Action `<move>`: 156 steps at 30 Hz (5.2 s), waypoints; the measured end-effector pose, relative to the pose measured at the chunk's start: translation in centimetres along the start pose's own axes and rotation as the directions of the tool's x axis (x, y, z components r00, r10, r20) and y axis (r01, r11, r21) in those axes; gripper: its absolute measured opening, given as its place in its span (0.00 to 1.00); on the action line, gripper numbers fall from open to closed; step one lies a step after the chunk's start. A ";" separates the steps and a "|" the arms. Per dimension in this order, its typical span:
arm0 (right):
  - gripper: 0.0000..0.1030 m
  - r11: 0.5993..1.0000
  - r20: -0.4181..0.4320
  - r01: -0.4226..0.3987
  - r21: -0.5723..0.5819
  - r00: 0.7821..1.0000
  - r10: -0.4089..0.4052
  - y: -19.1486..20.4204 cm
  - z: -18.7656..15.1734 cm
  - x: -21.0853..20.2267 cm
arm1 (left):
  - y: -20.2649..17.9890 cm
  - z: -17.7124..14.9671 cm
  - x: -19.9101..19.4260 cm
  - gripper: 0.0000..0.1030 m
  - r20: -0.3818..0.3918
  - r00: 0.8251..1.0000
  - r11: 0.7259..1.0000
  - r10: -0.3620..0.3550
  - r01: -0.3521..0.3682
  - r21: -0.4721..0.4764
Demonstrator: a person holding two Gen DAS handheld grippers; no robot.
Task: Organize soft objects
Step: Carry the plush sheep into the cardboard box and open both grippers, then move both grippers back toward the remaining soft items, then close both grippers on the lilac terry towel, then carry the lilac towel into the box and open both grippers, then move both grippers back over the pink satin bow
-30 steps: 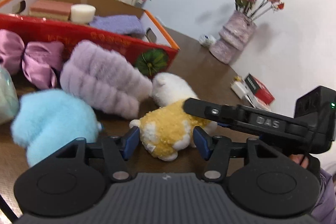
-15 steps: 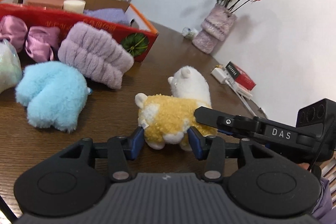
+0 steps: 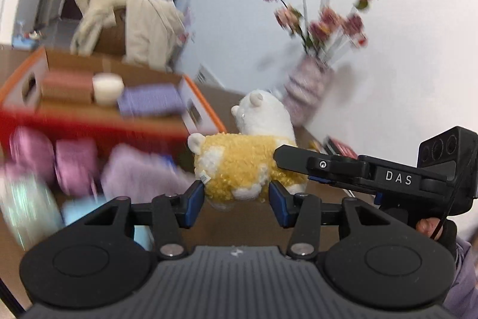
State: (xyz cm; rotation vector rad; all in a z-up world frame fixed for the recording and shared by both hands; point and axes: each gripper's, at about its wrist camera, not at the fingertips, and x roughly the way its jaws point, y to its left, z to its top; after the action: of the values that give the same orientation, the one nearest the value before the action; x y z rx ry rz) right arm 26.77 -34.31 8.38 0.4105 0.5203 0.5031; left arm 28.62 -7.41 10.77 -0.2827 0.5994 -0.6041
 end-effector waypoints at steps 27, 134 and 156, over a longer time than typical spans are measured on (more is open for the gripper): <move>0.54 0.953 -0.122 0.255 -0.166 0.953 -0.277 0.2 9.9 11.5 | 6.5 8.6 4.5 0.68 -0.047 0.985 0.983 0.165 -0.160 0.090; 0.53 0.926 -0.199 0.082 -0.369 0.966 -0.165 9.0 6.3 26.9 | 20.2 11.6 1.7 0.57 0.069 0.933 0.935 0.353 -0.355 0.015; 0.83 0.861 0.027 0.018 -0.509 1.000 -0.005 12.9 0.8 2.3 | 4.9 0.8 -15.8 0.82 0.303 0.867 0.906 0.396 -0.422 0.025</move>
State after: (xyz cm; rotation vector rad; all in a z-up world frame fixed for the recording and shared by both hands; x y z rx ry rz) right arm 24.43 -22.89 14.46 -0.0971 0.3453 0.6011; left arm 20.83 6.16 16.36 -0.1466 0.3276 -0.1686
